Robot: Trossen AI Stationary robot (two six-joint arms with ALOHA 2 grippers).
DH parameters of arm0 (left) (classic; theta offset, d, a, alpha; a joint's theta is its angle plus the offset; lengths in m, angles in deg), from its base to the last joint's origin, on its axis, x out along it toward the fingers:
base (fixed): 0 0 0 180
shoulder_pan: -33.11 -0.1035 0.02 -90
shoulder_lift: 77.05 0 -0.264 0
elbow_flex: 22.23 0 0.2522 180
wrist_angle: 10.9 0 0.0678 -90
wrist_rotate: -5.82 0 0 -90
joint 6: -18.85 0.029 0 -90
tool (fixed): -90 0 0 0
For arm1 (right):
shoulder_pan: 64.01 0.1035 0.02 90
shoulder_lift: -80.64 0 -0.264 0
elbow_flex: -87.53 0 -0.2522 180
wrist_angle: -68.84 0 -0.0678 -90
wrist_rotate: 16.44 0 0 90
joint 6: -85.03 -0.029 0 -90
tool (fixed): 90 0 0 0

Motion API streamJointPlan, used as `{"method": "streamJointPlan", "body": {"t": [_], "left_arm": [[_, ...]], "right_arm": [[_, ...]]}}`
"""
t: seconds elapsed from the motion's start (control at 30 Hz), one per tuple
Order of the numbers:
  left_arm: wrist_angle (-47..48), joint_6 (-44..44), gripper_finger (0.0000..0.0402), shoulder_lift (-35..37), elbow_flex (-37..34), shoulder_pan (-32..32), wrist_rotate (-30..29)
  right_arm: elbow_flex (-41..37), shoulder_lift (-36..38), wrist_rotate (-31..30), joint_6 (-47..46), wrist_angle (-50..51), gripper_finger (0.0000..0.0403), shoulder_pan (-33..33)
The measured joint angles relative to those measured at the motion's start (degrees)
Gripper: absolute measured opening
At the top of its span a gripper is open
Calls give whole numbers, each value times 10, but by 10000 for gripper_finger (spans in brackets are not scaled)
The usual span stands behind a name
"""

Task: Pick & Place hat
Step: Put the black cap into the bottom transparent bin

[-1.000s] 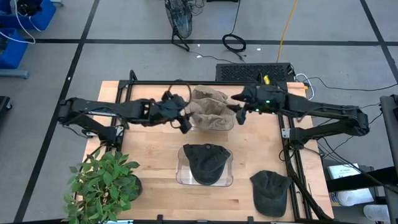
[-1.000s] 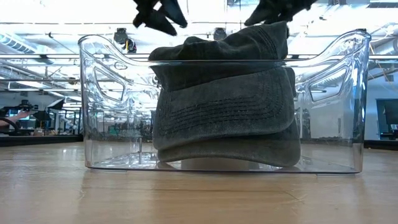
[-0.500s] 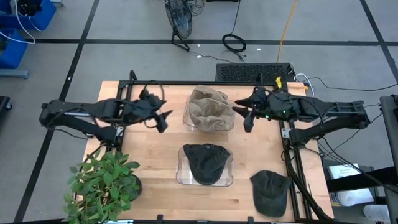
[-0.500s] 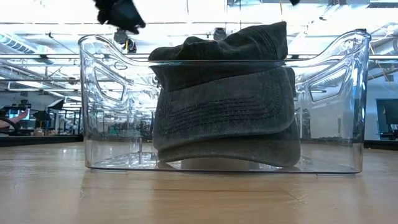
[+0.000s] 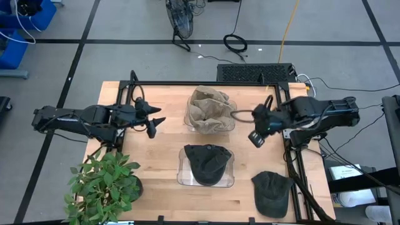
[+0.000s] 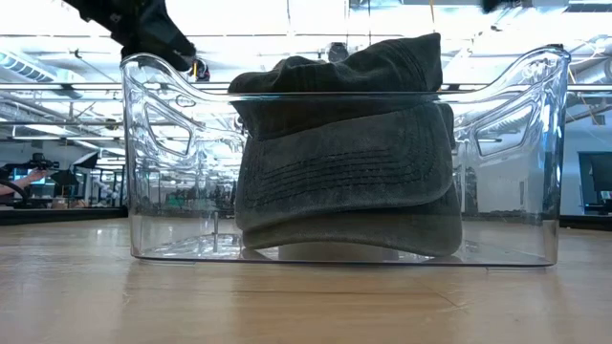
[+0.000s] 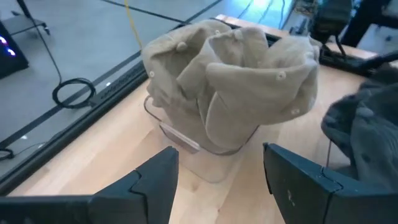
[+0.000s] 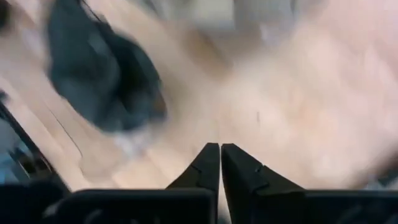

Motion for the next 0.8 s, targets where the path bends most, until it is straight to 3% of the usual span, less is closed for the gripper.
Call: {"method": "streamJointPlan", "body": {"t": [0.17,0.37,0.8], "left_arm": [[-3,18,234,0,0,0,23],[-3,2,234,0,0,1,49],[-52,-64,234,0,0,9,54]], "right_arm": [[-58,-10,66,-63,55,15,29],[-181,7,189,-84,-2,36,77],[-424,84,252,-129,-193,195,212]]}}
